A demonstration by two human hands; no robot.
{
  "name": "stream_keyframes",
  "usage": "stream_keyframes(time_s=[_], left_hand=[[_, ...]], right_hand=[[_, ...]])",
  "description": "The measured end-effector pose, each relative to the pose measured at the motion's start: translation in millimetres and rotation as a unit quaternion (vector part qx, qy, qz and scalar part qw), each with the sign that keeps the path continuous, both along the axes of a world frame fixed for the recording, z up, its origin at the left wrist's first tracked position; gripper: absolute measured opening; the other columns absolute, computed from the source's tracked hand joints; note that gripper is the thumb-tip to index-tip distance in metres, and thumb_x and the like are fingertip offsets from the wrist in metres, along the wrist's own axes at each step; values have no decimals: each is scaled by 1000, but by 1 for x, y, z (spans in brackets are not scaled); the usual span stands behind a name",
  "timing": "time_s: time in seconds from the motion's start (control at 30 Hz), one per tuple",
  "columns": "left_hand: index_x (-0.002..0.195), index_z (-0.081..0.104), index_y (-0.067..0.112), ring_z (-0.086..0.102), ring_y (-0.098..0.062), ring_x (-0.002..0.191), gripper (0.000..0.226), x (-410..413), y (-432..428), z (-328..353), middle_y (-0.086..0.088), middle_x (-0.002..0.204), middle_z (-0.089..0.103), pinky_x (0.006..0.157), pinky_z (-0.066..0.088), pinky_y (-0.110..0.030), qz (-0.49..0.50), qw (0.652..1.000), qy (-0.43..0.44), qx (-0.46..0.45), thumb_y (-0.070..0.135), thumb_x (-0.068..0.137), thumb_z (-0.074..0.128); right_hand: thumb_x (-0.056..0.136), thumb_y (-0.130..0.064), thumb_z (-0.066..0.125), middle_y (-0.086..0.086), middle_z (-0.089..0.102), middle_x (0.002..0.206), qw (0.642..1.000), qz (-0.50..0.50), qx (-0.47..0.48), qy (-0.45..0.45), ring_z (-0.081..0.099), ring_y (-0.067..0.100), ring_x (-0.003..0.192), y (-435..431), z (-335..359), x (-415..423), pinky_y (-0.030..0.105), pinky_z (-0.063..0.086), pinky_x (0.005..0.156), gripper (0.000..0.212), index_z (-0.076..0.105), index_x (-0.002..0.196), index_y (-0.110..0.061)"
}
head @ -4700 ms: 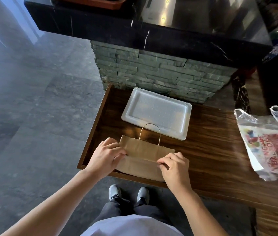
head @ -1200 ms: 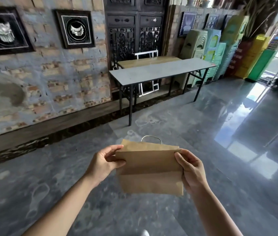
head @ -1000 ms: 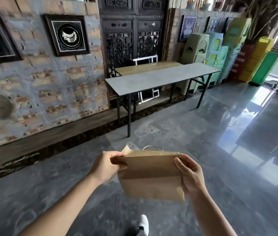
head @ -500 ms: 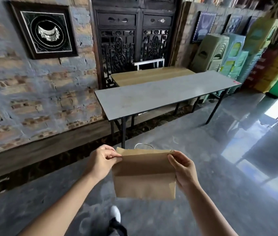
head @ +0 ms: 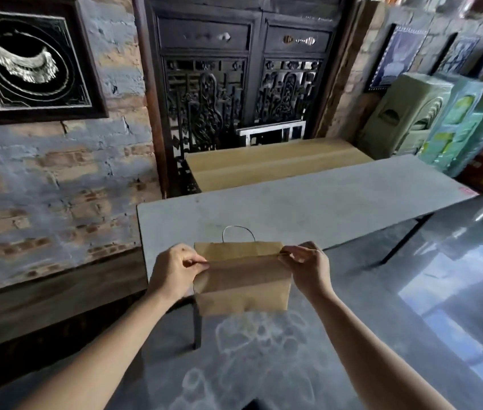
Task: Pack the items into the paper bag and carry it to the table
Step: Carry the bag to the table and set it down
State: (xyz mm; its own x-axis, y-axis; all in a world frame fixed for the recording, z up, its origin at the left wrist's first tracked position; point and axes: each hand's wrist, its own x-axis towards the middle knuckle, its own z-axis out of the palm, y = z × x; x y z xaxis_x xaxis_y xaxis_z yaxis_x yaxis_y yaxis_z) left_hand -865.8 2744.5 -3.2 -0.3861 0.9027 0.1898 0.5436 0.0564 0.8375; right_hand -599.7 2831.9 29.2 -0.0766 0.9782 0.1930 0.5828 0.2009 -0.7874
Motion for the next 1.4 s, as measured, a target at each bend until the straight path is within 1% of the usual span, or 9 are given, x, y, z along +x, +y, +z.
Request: stream_keyframes(time_s=[0.07, 0.13, 0.4, 0.57, 0.73, 0.83, 0.97, 1.1, 1.4], left_hand=[[67, 78, 24, 63, -4, 70, 17, -7, 45, 2, 11, 75, 65, 68, 49, -16, 18, 999, 45, 3, 11, 65, 89], [68, 78, 25, 61, 1, 71, 15, -14, 92, 0, 14, 76, 66, 64, 41, -6, 34, 996, 79, -5, 14, 67, 89], [71, 79, 22, 59, -14, 79, 9, -17, 222, -41, 14, 79, 68, 67, 44, -25, 105, 981, 141, -85, 16, 71, 87], [71, 78, 20, 59, -23, 79, 8, -7, 251, -62, 7, 80, 72, 68, 50, -32, 116, 970, 151, -152, 15, 73, 84], [75, 76, 17, 61, -30, 75, 20, -8, 273, -62, 5, 78, 73, 68, 50, -37, 62, 952, 258, -151, 12, 62, 89], [83, 77, 18, 62, -29, 81, 25, 7, 291, -60, 3, 84, 72, 72, 51, -40, -12, 948, 275, -157, 13, 61, 90], [88, 76, 14, 59, -27, 81, 16, 13, 310, -63, -2, 90, 71, 72, 52, -35, -84, 952, 247, -160, 14, 73, 82], [87, 79, 11, 61, -29, 81, 15, -7, 297, -66, -4, 85, 71, 72, 52, -32, -50, 956, 240, -159, 13, 74, 84], [84, 80, 18, 60, -8, 74, 7, -38, 272, -77, 12, 82, 66, 71, 44, -20, -27, 969, 117, -213, 15, 78, 81]], right_hand=[[72, -7, 82, 7, 61, 87, 1000, 10, 19, -8, 59, 18, 74, 57, -5, -10, 16, 37, 69, 13, 81, 84, -12], [71, -5, 82, 6, 63, 87, 998, 51, 36, -33, 60, 18, 75, 115, -17, -19, 17, 38, 69, 11, 81, 80, -12], [82, -15, 73, -4, 73, 87, 954, 224, 69, -186, 55, 26, 83, 297, -74, -47, 28, 41, 66, 7, 78, 84, -20], [88, -22, 65, -3, 71, 92, 918, 289, 23, -271, 55, 27, 89, 336, -95, -55, 32, 45, 69, 12, 76, 90, -19], [76, -7, 56, 0, 67, 94, 888, 312, 71, -330, 54, 30, 92, 345, -100, -75, 39, 40, 78, 24, 70, 91, -21], [73, -4, 50, 5, 67, 95, 860, 386, 83, -322, 56, 32, 91, 329, -97, -99, 40, 45, 78, 30, 69, 92, -17], [78, -9, 60, 10, 65, 83, 854, 436, 64, -275, 60, 32, 79, 317, -99, -122, 33, 47, 62, 13, 68, 87, -12], [87, -19, 60, 2, 65, 90, 860, 430, 4, -273, 54, 25, 91, 347, -106, -103, 31, 42, 61, 7, 67, 88, -19], [77, -11, 68, 5, 61, 73, 887, 396, -87, -220, 54, 24, 72, 371, -112, -59, 35, 47, 62, 7, 70, 70, -10]])
